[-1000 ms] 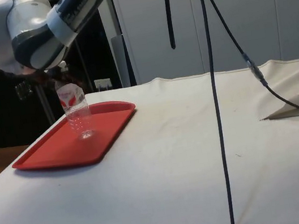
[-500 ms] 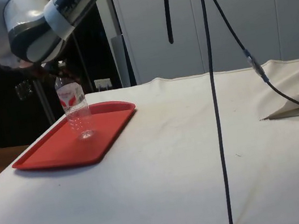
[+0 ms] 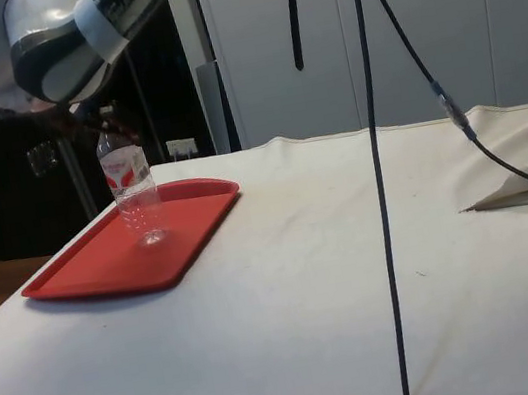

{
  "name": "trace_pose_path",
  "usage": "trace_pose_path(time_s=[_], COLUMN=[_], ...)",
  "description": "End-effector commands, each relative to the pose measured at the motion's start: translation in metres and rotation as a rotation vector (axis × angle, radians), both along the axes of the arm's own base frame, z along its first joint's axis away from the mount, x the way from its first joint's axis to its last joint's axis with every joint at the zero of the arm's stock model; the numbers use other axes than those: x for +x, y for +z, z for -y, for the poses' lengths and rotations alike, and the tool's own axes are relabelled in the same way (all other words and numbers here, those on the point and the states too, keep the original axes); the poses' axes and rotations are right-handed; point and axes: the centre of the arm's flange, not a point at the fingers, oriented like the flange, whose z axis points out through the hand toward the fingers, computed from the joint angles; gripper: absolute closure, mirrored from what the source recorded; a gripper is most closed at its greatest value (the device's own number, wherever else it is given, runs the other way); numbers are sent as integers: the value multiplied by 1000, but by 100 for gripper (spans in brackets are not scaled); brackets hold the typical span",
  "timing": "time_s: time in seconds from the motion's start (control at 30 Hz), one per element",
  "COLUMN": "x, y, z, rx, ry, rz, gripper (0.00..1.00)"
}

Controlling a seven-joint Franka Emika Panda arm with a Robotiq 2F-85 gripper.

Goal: Place the bottle upright on the tray.

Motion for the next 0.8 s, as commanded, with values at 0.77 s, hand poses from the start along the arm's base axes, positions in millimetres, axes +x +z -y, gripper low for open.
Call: trace_pose_path(time_s=[0.77], x=[-1], y=[33], z=[-1], rx=[4], ry=[-19], rz=[19], gripper=[0])
